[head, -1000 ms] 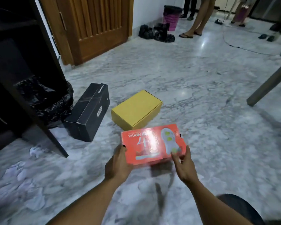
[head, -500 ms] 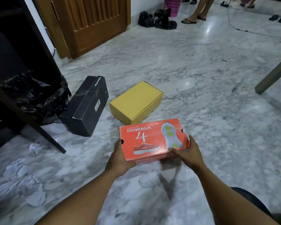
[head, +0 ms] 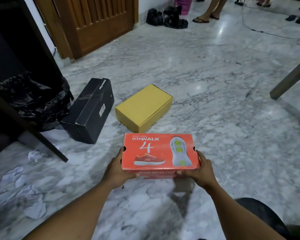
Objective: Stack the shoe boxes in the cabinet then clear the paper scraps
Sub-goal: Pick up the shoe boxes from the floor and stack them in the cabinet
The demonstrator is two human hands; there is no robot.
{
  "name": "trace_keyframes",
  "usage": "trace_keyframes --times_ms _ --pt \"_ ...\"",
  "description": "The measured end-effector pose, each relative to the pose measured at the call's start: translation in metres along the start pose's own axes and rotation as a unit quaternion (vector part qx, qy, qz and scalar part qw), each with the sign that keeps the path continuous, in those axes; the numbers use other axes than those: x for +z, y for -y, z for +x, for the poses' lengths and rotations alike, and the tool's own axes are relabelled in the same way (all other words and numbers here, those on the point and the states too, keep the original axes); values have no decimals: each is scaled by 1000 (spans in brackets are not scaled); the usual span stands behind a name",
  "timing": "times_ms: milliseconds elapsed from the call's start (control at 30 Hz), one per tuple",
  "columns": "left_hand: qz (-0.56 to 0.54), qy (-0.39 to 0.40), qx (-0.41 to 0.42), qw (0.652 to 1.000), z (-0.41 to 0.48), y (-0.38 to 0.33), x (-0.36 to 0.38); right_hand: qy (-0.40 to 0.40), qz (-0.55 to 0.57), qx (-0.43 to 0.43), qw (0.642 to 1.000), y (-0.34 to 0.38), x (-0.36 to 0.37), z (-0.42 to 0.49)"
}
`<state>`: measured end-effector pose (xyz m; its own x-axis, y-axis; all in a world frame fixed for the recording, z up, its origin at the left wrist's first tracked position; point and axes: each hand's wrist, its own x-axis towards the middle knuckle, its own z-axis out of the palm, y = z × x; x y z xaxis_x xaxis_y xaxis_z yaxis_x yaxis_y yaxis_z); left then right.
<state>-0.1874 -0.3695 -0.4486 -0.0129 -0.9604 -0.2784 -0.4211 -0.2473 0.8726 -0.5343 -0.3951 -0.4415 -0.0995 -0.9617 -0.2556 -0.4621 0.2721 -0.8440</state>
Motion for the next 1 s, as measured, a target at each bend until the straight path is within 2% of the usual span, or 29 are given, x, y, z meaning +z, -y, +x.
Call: trace_keyframes --times_ms 167,333,500,633,833,1000 --pt "-8 -17 17 1000 -28 -17 -33 36 99 13 994 59 -2 -38" --pt "-13 -51 14 998 -73 -18 -85 76 132 -18 988 109 18 -80" --pt "-8 -70 34 997 -163 -21 -144 132 139 -42 981 144 64 -142" --pt "-12 -96 -6 995 -242 -9 -196 197 142 -47 969 167 118 -193" --pt "-19 -204 -61 977 -345 -4 -279 298 147 -93 939 234 193 -241" --pt "-14 -345 -78 935 -438 -10 -339 400 142 -157 892 331 248 -281"
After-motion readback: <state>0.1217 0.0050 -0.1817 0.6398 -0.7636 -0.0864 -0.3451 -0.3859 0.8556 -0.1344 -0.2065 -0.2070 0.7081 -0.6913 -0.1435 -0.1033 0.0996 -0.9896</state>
